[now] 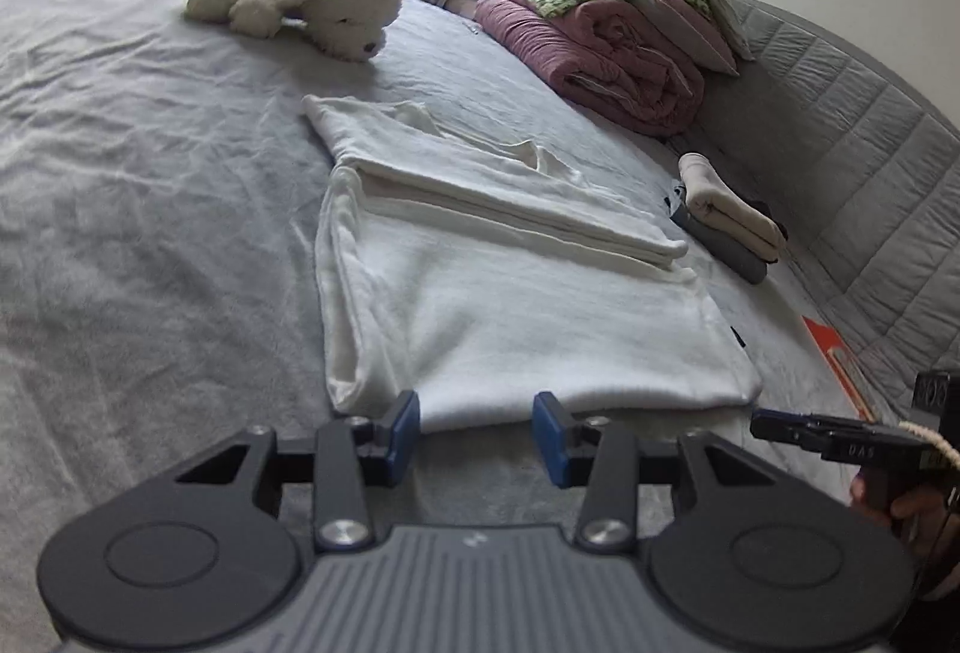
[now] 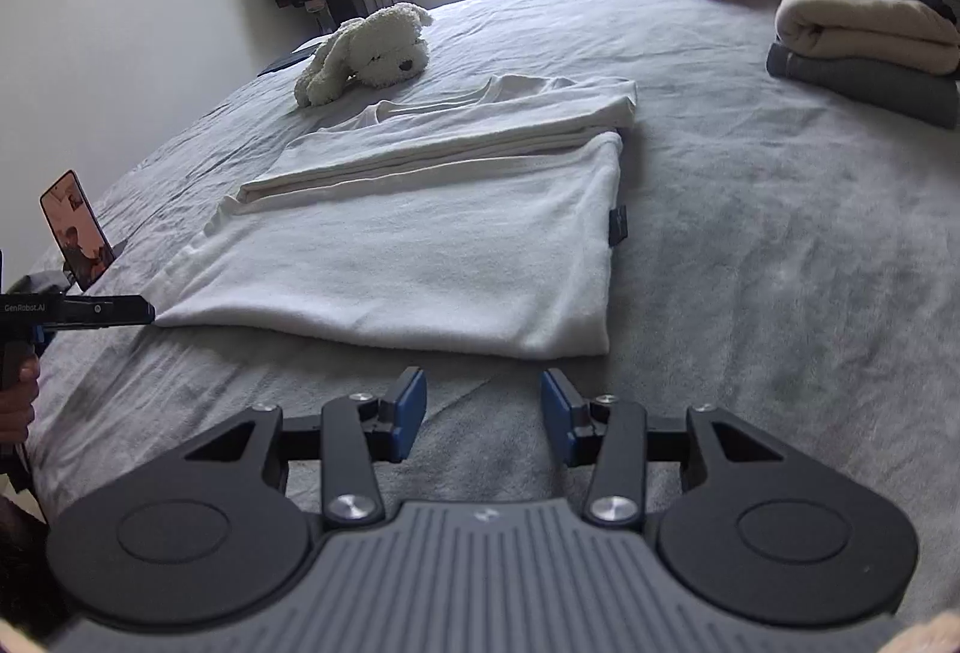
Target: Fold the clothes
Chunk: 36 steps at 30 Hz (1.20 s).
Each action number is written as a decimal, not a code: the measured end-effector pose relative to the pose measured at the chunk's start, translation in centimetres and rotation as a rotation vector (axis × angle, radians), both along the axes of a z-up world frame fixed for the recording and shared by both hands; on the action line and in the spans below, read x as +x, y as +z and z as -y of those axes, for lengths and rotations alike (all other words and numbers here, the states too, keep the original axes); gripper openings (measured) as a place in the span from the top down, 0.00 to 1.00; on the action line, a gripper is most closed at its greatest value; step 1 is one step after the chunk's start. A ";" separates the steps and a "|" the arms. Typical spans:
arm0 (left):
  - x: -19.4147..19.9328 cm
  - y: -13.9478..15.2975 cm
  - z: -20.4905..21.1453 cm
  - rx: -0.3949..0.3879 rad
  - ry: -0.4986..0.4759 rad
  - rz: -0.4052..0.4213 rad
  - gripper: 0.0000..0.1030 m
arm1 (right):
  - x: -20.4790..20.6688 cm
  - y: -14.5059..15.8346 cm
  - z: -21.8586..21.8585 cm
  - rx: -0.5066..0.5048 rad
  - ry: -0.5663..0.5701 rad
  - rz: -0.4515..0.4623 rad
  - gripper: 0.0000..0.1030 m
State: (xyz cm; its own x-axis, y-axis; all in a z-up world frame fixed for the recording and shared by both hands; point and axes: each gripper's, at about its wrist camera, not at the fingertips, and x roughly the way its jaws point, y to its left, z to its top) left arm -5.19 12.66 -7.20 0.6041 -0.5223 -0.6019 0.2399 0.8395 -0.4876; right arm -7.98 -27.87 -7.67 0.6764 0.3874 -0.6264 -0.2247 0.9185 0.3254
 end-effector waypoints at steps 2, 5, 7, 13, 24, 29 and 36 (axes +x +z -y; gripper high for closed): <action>0.4 -0.4 -0.8 -0.023 0.028 -0.097 0.57 | 0.2 0.0 1.0 0.071 -0.027 -0.049 0.56; 1.0 -1.6 -2.4 -0.130 0.068 -0.201 0.56 | 0.9 -0.5 2.6 0.212 -0.075 -0.118 0.54; 1.4 -2.4 -3.4 -0.218 0.101 -0.240 0.56 | 1.4 -1.0 3.3 0.287 -0.101 -0.150 0.54; 1.9 -3.7 -3.8 -0.328 0.191 -0.260 0.58 | 2.5 -1.9 4.6 0.441 -0.177 -0.188 0.57; 3.6 -4.1 -3.8 -0.393 0.245 -0.249 0.58 | 4.0 -2.2 5.4 0.553 -0.200 -0.215 0.57; 4.5 -4.2 -3.7 -0.393 0.237 -0.247 0.62 | 4.8 -2.2 5.7 0.571 -0.206 -0.219 0.58; 5.1 -4.5 -3.8 -0.385 0.240 -0.253 0.72 | 5.9 -2.5 6.0 0.576 -0.204 -0.235 0.74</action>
State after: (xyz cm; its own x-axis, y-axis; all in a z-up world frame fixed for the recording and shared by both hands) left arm -0.06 16.46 -11.70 0.5942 -0.5995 -0.5362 -0.1026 0.6048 -0.7898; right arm -2.13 -33.87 -10.17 0.6421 0.5836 -0.4970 0.0730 0.5989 0.7975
